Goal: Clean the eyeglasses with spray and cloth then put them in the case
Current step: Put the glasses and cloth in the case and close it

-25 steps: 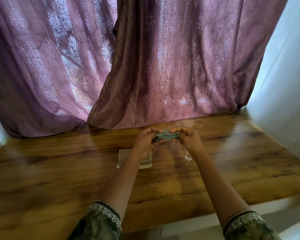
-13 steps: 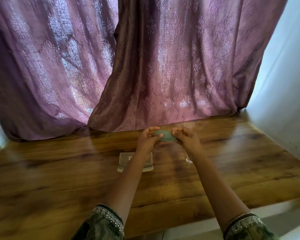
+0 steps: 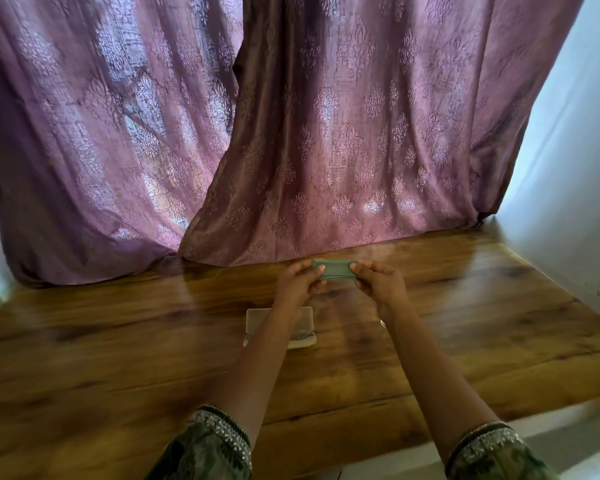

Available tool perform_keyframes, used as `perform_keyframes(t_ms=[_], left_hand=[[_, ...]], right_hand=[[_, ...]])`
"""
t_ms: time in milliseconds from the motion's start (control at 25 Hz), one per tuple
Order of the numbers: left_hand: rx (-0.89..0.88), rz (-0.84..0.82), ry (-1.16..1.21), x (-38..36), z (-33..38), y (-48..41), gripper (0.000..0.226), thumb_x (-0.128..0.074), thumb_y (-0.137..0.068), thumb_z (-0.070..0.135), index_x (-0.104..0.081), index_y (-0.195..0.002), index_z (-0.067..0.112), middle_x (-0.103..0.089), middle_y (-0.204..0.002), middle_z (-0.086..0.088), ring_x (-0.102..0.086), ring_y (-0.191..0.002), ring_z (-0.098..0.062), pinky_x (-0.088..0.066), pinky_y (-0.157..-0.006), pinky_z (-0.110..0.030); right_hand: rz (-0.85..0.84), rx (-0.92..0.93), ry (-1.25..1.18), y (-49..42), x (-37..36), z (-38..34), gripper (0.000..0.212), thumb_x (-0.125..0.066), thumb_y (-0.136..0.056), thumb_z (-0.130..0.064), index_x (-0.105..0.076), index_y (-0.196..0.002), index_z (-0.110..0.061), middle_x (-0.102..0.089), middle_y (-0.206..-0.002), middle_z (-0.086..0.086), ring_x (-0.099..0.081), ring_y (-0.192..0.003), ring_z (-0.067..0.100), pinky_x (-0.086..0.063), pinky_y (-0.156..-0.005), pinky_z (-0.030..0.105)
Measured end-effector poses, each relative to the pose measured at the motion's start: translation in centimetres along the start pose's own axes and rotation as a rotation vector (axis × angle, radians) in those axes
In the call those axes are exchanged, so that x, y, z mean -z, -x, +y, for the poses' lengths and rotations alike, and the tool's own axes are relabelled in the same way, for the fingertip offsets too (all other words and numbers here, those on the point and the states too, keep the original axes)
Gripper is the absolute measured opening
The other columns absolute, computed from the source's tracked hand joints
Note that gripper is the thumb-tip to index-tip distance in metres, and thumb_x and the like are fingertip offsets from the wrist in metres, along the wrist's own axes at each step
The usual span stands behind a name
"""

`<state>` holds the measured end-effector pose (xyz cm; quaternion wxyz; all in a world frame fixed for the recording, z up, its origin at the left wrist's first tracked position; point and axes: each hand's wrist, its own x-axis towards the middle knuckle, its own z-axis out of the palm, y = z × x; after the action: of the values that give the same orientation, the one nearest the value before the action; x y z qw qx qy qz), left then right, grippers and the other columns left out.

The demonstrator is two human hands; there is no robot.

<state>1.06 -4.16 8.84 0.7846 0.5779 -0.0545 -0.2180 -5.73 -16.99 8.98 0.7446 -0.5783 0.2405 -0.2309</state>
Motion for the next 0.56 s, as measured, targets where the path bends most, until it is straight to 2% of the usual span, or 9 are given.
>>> perform_keyframes(t_ms=[80, 160, 240, 320, 400, 440, 520, 560], left_hand=[[0.058, -0.002, 0.068, 0.4, 0.4, -0.1, 0.020, -0.058, -0.086, -0.002, -0.058, -0.106, -0.001, -0.058, -0.081, -0.003, -0.059, -0.068, -0.009, -0.053, -0.052, -0.012], [0.106, 0.024, 0.064, 1.5, 0.3, -0.5, 0.008, -0.057, -0.086, 0.000, -0.062, -0.088, 0.007, -0.059, -0.075, -0.002, -0.059, -0.057, -0.005, -0.052, -0.052, -0.015], [0.125, 0.108, 0.013, 2.7, -0.1, -1.1, 0.014, -0.059, -0.086, 0.005, -0.062, -0.077, 0.016, -0.061, -0.075, -0.002, -0.058, -0.056, -0.006, -0.049, -0.056, -0.021], [0.071, 0.296, -0.221, 4.5, -0.9, -1.8, 0.005, -0.061, -0.086, 0.014, -0.064, -0.087, 0.017, -0.062, -0.091, -0.001, -0.058, -0.074, -0.013, -0.048, -0.070, -0.028], [0.052, 0.443, -0.459, 6.5, -2.1, -1.9, 0.028, -0.059, -0.086, 0.022, -0.059, -0.113, 0.015, -0.059, -0.115, -0.002, -0.056, -0.104, -0.022, -0.045, -0.093, -0.035], [0.067, 0.487, -0.499, 7.7, -2.5, -1.7, 0.037, -0.057, -0.086, 0.022, -0.053, -0.122, 0.014, -0.056, -0.123, -0.004, -0.052, -0.114, -0.027, -0.042, -0.098, -0.035], [0.144, 0.526, -0.506, 9.7, -3.3, -1.4, 0.043, -0.050, -0.088, 0.019, -0.045, -0.129, 0.008, -0.051, -0.126, -0.004, -0.048, -0.120, -0.031, -0.039, -0.096, -0.031], [0.175, 0.494, -0.546, 10.7, -3.8, -1.2, 0.043, -0.046, -0.091, 0.020, -0.043, -0.131, 0.006, -0.050, -0.129, -0.007, -0.048, -0.121, -0.032, -0.039, -0.095, -0.032]], right_hand=[[-0.009, -0.009, -0.049, 0.1, -0.4, 0.0, 0.017, -0.065, -0.081, -0.003, -0.062, -0.070, -0.015, -0.063, -0.050, -0.011, -0.058, -0.049, -0.001, -0.050, -0.052, 0.012], [-0.026, -0.019, -0.063, 0.1, -0.9, -0.1, 0.017, -0.064, -0.082, -0.004, -0.061, -0.070, -0.015, -0.063, -0.053, -0.010, -0.059, -0.049, -0.001, -0.051, -0.051, 0.012], [-0.036, -0.020, -0.050, 0.1, -1.3, -0.1, 0.015, -0.063, -0.083, -0.005, -0.062, -0.071, -0.015, -0.065, -0.056, -0.009, -0.061, -0.052, 0.000, -0.051, -0.051, 0.013], [-0.021, -0.028, -0.035, -0.1, -1.6, 0.1, 0.015, -0.062, -0.084, -0.005, -0.062, -0.073, -0.015, -0.066, -0.054, -0.010, -0.062, -0.052, 0.000, -0.051, -0.051, 0.012], [0.013, -0.038, -0.025, -0.1, -1.7, 0.5, 0.016, -0.061, -0.084, -0.004, -0.062, -0.073, -0.015, -0.066, -0.052, -0.010, -0.061, -0.050, 0.001, -0.052, -0.051, 0.012], [0.026, -0.042, -0.024, -0.1, -1.8, 0.7, 0.016, -0.061, -0.084, -0.004, -0.062, -0.073, -0.015, -0.066, -0.052, -0.010, -0.060, -0.050, 0.002, -0.052, -0.052, 0.013], [0.043, -0.049, -0.038, -0.1, -2.1, 1.3, 0.016, -0.060, -0.084, -0.003, -0.062, -0.073, -0.013, -0.066, -0.051, -0.009, -0.059, -0.048, 0.002, -0.051, -0.052, 0.013], [0.052, -0.057, -0.053, -0.1, -2.3, 1.6, 0.016, -0.060, -0.085, -0.002, -0.062, -0.073, -0.013, -0.066, -0.050, -0.009, -0.059, -0.047, 0.001, -0.050, -0.051, 0.013]])
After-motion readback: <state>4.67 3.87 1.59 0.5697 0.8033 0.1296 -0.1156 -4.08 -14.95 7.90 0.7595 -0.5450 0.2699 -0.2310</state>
